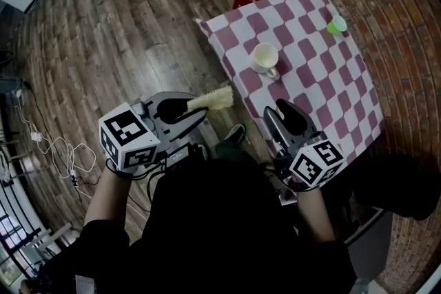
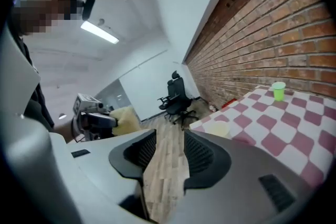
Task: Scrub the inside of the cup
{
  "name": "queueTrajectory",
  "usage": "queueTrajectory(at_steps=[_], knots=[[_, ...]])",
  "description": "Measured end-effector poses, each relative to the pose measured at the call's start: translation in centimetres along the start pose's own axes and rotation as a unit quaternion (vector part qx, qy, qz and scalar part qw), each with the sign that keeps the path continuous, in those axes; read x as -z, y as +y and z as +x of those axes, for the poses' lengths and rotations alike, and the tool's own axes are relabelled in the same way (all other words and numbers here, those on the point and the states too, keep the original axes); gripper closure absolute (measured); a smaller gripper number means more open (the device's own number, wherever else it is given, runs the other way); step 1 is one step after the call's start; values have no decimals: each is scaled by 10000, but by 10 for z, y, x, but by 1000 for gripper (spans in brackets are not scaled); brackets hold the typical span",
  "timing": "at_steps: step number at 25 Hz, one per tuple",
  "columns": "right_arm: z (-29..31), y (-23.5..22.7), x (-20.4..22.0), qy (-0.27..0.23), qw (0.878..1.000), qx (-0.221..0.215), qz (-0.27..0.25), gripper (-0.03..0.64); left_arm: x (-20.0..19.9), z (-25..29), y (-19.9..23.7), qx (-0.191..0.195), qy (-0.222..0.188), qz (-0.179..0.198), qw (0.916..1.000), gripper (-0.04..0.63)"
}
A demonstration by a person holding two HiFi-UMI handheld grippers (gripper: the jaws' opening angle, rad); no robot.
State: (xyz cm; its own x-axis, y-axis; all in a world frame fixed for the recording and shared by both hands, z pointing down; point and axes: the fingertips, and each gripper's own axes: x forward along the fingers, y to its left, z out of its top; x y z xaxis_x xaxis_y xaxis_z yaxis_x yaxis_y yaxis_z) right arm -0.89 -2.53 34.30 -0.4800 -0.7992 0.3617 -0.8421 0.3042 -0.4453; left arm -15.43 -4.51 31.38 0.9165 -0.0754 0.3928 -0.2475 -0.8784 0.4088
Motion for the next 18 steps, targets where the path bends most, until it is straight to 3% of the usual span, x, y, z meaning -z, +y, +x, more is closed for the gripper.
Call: queueTrajectory(at_steps=[4,9,18], knots=[[10,-72,0,257,9979,599,-35,436,-18,38,31,-372,481,105,9981,515],[33,-125,3,707,9930,745,-586,436,-36,88,51,-553,1079,560,9910,515],[82,-161,32,1391,9793,1173,-891,436,-64,167,105,164,2014,1145,9726,515]])
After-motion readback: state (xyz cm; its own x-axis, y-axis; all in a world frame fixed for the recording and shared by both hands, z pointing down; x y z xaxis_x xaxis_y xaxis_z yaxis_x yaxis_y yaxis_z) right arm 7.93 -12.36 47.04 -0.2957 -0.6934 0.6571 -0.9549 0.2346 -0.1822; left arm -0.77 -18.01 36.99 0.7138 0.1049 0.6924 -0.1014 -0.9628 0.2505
